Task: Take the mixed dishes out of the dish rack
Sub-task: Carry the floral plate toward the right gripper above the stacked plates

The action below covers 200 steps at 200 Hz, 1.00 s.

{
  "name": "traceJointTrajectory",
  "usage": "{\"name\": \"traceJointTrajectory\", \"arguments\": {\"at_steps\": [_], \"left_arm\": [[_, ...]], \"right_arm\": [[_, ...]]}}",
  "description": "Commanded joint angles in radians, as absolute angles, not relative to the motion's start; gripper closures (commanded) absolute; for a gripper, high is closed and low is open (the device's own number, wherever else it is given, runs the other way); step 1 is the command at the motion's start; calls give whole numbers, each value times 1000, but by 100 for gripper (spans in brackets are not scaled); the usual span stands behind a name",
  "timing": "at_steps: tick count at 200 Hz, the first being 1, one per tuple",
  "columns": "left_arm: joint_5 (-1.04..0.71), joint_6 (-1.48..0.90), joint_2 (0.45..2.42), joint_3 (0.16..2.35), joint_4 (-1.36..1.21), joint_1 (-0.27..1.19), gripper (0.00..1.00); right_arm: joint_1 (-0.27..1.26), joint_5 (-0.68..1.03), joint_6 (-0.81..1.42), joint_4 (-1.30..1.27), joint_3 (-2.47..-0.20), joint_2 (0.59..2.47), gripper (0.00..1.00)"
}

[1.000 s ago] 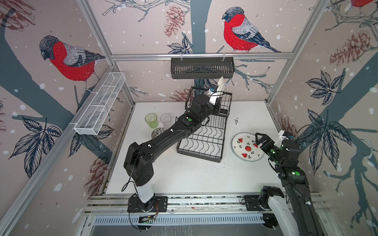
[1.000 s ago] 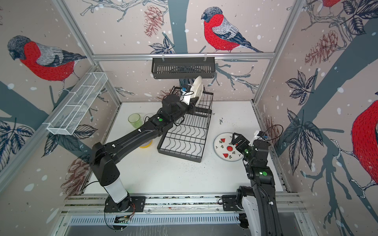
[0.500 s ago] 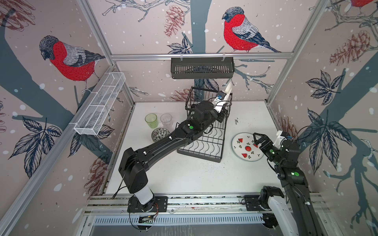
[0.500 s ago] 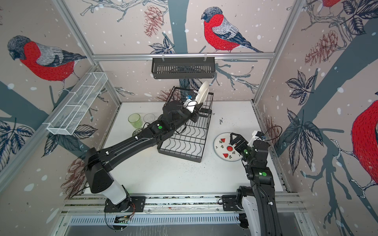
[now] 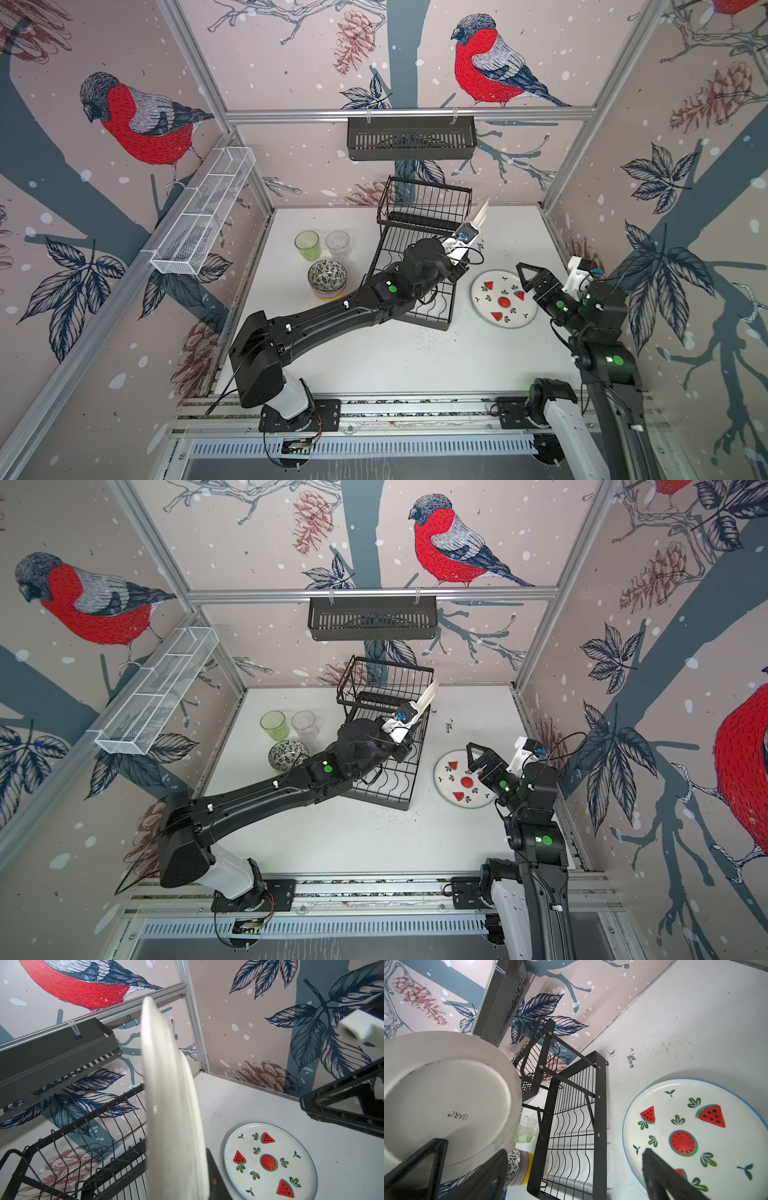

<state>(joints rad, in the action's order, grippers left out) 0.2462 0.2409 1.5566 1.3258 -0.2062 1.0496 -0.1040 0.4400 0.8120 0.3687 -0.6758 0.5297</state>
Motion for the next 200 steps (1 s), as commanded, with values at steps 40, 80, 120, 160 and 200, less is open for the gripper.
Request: {"name": "traceJointTrajectory", "arguments": {"at_steps": [40, 80, 120, 160, 200], "left_arm": [[374, 426, 1543, 1260, -450, 1141, 100], [374, 427, 1569, 1244, -468, 1163, 100], [388, 475, 1617, 1250, -492, 1189, 100], [392, 495, 1650, 1263, -506, 1204, 100], [386, 519, 1687, 1268, -524, 1206, 100]], "right_arm": [[-107, 512, 883, 355, -732, 496, 0], [-110, 582, 977, 292, -741, 483, 0], [-110, 590, 1012, 281, -760, 471, 0], [-111, 584, 1033, 276, -767, 453, 0], [-110, 588, 1048, 277, -767, 451, 0]]}}
